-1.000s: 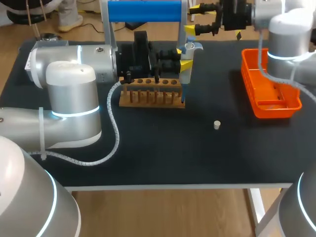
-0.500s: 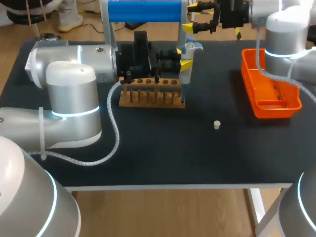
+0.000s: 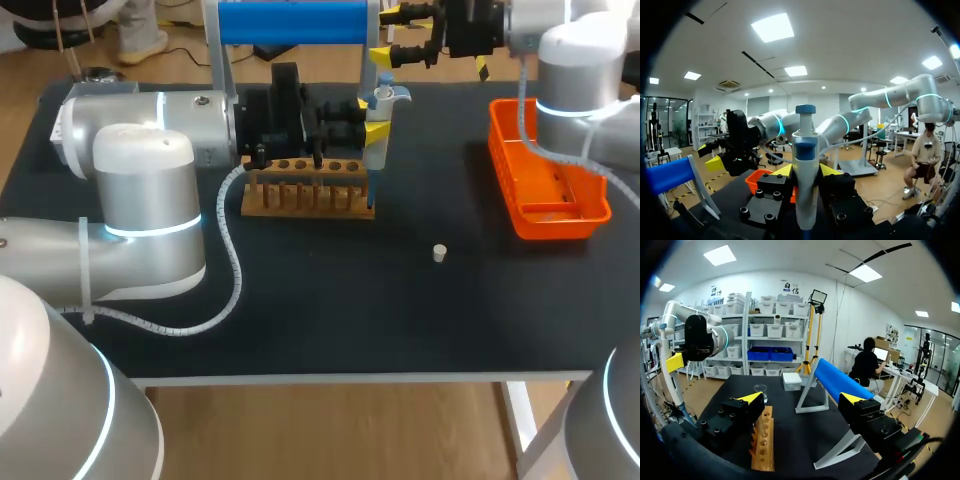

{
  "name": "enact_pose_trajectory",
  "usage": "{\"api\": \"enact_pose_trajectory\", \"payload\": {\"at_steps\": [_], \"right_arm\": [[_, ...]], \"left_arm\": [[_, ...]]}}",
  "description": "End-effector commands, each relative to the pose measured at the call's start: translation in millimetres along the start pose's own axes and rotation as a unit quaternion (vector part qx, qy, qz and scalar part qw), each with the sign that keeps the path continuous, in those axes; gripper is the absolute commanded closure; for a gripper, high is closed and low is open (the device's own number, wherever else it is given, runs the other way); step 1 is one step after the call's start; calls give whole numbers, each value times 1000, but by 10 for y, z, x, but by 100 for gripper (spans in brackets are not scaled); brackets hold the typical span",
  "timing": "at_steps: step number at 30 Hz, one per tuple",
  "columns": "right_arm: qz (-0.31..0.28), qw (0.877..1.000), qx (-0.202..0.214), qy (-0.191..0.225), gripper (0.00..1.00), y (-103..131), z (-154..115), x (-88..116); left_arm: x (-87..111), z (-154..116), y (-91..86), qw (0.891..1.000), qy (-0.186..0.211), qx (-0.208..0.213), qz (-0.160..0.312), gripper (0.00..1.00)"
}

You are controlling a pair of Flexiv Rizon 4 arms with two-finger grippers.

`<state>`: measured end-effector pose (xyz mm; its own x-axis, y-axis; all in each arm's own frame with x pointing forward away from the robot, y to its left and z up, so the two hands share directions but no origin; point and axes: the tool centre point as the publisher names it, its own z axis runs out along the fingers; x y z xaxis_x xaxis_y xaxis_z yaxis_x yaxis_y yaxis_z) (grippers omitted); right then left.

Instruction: Invert the test tube, pick up the pipette, mount the tip to pipette, aspirate from beaker and dispense into the tube, eject the tip, return the pipette, and cap with the stopper.

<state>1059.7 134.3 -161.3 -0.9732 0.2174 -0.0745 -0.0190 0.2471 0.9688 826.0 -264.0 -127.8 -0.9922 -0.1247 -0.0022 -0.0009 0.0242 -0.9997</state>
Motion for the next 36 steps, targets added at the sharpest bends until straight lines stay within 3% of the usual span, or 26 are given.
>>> {"api": "enact_pose_trajectory", "payload": {"at_steps": [1, 12, 20, 36], "right_arm": [[1, 1000, 2, 2, 0, 9, -11, -12], [1, 1000, 2, 2, 0, 9, -11, -12], [1, 1000, 2, 2, 0, 9, -11, -12], [1, 1000, 2, 2, 0, 9, -11, -12]], "left_arm": [[-2, 8, 4, 1000, -1, 1, 0, 100], [-2, -46, 12, 1000, -1, 2, 1, 100], [-60, -480, 46, 1000, -12, -3, -2, 100], [-371, -1426, 75, 995, -86, -49, -29, 100]]}}
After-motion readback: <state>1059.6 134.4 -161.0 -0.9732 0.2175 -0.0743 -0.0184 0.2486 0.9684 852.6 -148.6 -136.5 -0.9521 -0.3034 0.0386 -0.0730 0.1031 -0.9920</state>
